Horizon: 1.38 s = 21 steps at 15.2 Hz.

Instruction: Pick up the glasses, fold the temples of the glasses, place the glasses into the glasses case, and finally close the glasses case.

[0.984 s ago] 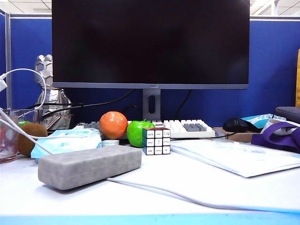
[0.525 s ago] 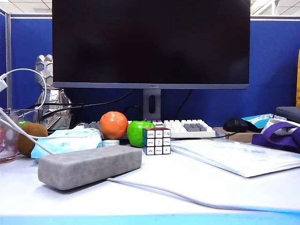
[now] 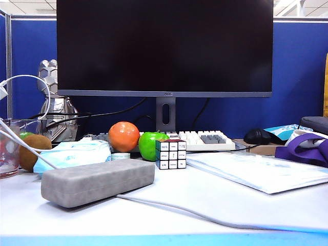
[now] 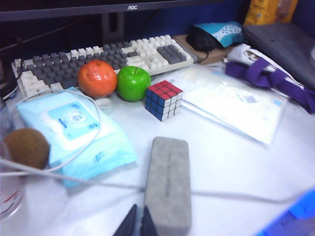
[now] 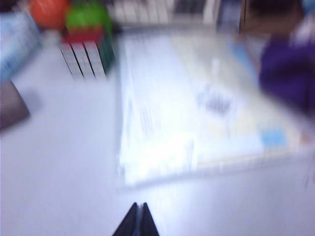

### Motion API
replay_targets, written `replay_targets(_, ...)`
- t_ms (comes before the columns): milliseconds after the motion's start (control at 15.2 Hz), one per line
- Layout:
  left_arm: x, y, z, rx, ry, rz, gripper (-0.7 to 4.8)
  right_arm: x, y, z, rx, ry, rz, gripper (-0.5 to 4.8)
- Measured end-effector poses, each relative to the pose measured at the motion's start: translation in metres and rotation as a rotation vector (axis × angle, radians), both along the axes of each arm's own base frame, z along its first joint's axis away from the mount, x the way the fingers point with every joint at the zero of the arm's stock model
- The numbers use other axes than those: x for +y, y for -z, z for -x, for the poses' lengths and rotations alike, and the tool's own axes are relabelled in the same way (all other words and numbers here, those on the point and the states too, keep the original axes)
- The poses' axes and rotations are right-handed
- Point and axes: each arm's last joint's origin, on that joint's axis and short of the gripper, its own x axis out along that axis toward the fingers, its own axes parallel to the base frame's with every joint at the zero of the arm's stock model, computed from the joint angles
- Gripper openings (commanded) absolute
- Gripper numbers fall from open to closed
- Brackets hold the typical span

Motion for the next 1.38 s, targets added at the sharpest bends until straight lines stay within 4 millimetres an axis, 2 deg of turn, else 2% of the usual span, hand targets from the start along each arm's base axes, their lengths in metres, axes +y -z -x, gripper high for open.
replay_targets(131,-0.004,0.017,-0.009,0.005,-0.001,0.002,-0.06,-0.001,0.018,0.002,0.047,0.009,-0.001,-0.01)
replay_targets(262,-0.007,0.029,-0.014,0.024,-0.009,0.034,-0.06,-0.002,0.026,0.004,0.081,0.01,0.013,-0.01)
replay_targets(459,-0.012,0.045,-0.023,0.002,-0.014,0.071,-0.06,-0.002,0.028,0.004,0.099,0.009,0.022,-0.01)
replay_targets(591,-0.015,0.076,-0.033,-0.018,-0.064,0.072,-0.06,-0.002,0.028,0.004,0.099,0.009,0.022,-0.01)
replay_targets(787,-0.016,0.096,-0.036,-0.033,-0.096,0.073,-0.07,-0.002,0.028,0.004,0.1,0.009,0.022,-0.01)
replay_targets(853,-0.014,0.098,-0.035,-0.056,-0.101,0.087,-0.06,-0.002,0.028,0.004,0.1,0.009,0.022,-0.01)
replay_targets(919,-0.004,0.1,-0.035,-0.095,-0.198,0.104,-0.07,-0.002,0.028,0.004,0.1,0.007,0.021,-0.01)
replay_targets(1116,0.005,0.104,-0.038,-0.058,-0.275,0.087,-0.07,-0.002,0.028,0.004,0.101,0.006,0.022,-0.01)
replay_targets(1378,0.024,0.106,-0.041,-0.04,-0.479,0.097,-0.07,-0.002,0.028,0.004,0.1,0.007,0.021,-0.01)
